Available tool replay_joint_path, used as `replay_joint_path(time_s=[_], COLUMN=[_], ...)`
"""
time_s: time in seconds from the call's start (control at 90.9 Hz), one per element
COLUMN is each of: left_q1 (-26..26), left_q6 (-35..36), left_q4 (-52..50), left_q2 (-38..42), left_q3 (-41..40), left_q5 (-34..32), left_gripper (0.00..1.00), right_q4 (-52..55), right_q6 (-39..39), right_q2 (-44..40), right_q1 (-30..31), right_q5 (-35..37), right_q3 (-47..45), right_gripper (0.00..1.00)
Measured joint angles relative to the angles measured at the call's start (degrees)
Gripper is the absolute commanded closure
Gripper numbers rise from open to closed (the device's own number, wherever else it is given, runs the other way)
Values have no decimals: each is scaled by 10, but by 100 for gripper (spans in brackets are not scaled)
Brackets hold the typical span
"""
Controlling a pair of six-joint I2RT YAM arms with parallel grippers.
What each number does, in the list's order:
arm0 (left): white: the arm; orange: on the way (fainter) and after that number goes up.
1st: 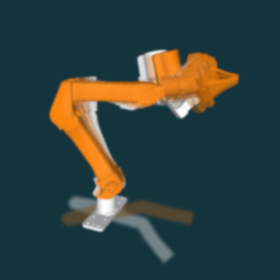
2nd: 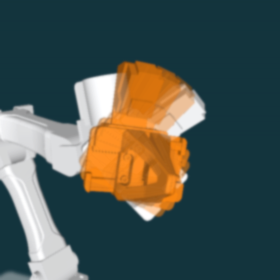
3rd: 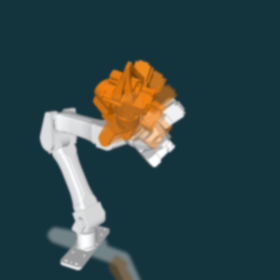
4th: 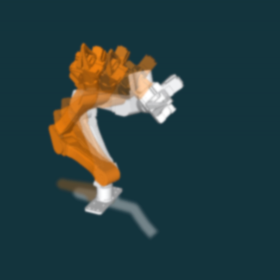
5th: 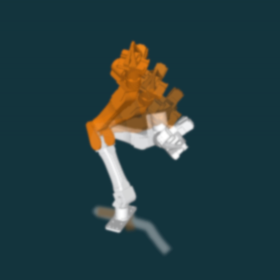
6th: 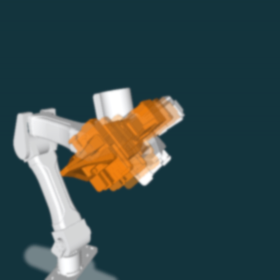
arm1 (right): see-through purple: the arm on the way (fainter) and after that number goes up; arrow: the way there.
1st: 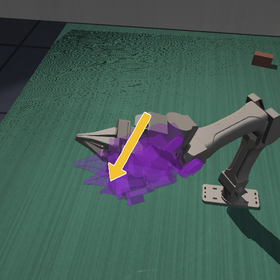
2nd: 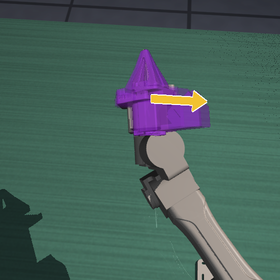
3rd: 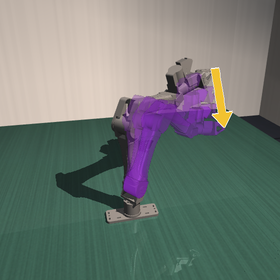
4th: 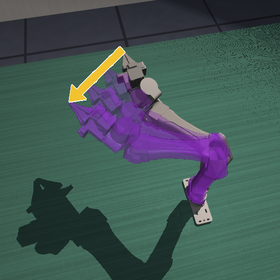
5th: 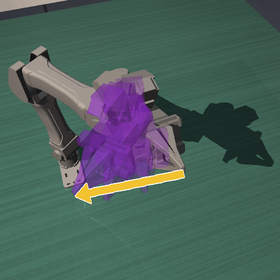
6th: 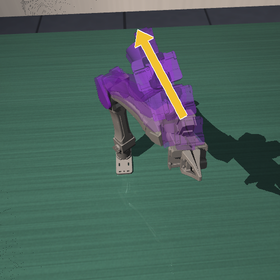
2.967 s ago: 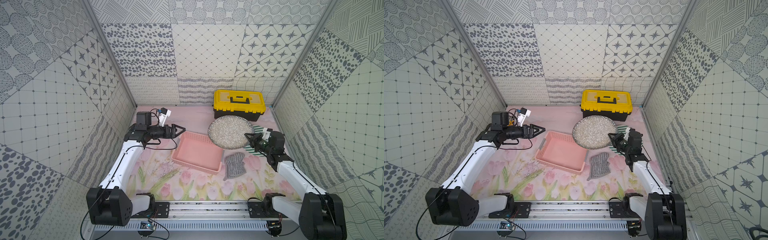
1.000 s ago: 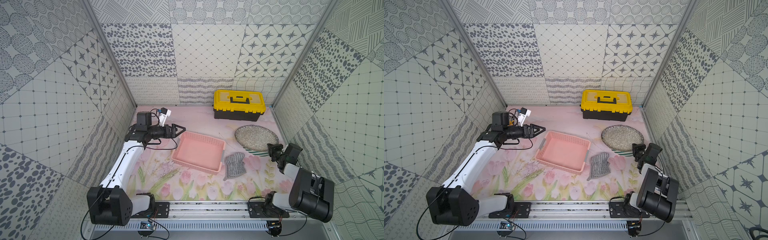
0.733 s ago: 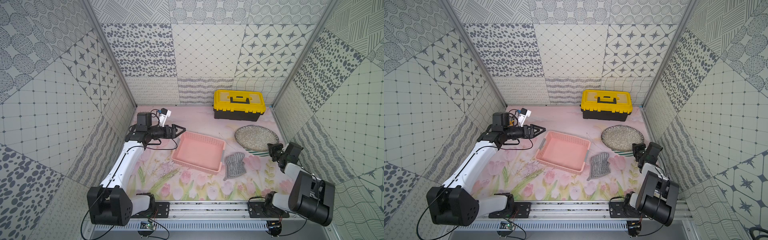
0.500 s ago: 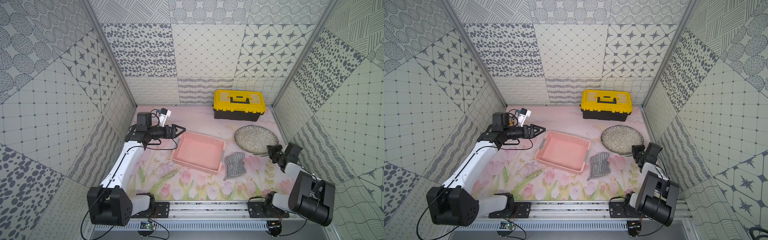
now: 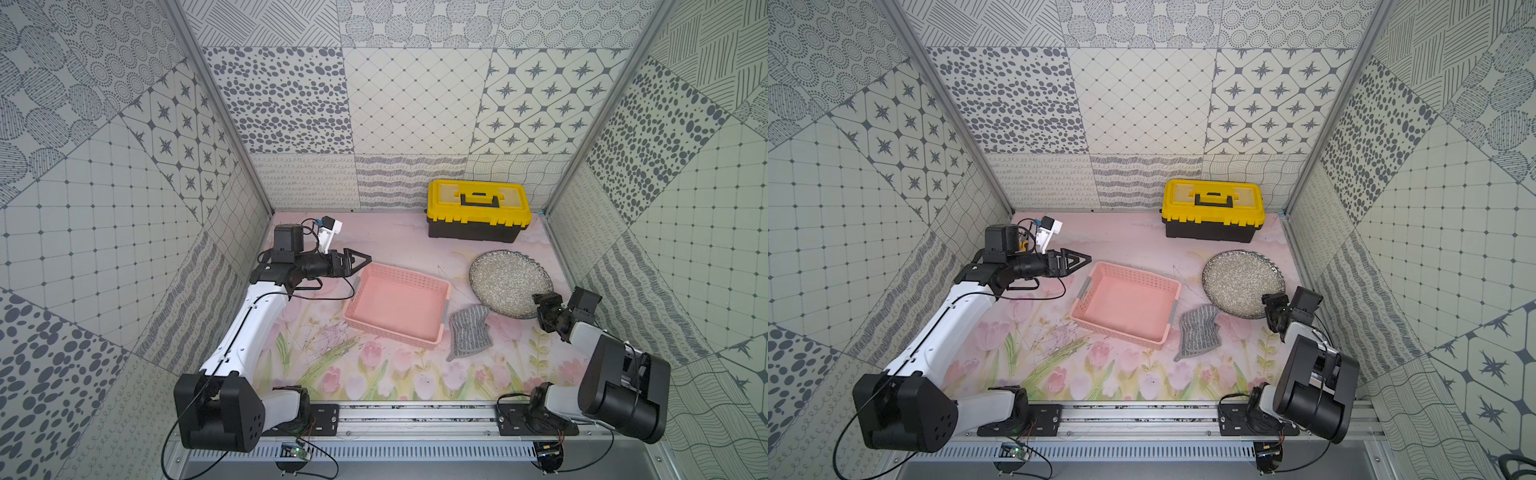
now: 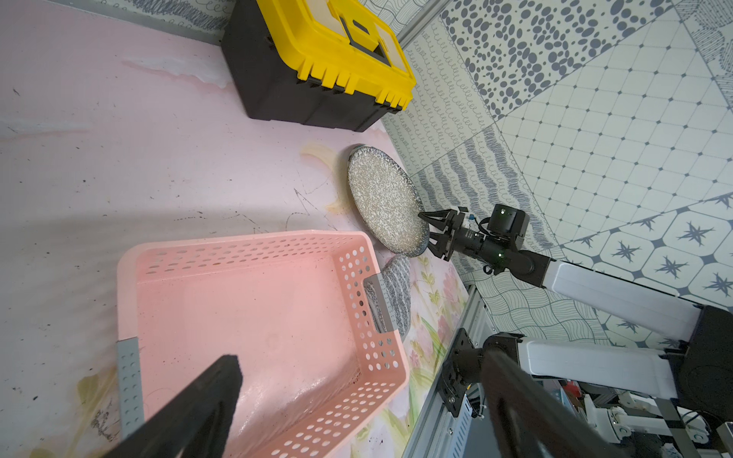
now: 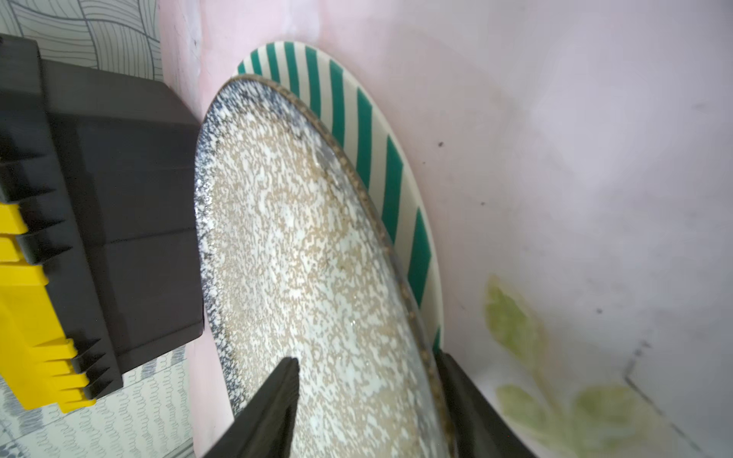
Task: Wipe the wet plate dry
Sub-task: Place the plate on the plate, then reset both arms
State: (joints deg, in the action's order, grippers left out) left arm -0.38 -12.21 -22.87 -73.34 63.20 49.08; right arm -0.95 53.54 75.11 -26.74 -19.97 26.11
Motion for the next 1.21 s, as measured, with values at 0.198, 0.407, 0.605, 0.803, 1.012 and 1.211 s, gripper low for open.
replay_joint_path(time_s=[0.198,0.407,0.605,0.803,1.012,1.211], left_q1=[0,0,0,1,35,61], left_q6=[13,46,88,131,140,124], left_q4=[-8,-24,-40,-37,0,134], left_q2=[0,-4,-20,-18,-9,17], left_q3=[9,20,15,-39,-113,-222], left_q5=[-19,-72,-148,-223,-283,-322], left_gripper=[0,10,12,13,0,0], right_q4=[72,151,209,228,214,119], right_q6=[-20,-28,-30,-70,-171,-278], right_q2=[-65,-165,-227,-230,-205,-138], right_q1=[0,0,0,64,287,414], right_q5=[27,74,80,73,161,262], right_q3=[21,34,43,94,156,159], right_gripper=[10,7,8,8,6,4])
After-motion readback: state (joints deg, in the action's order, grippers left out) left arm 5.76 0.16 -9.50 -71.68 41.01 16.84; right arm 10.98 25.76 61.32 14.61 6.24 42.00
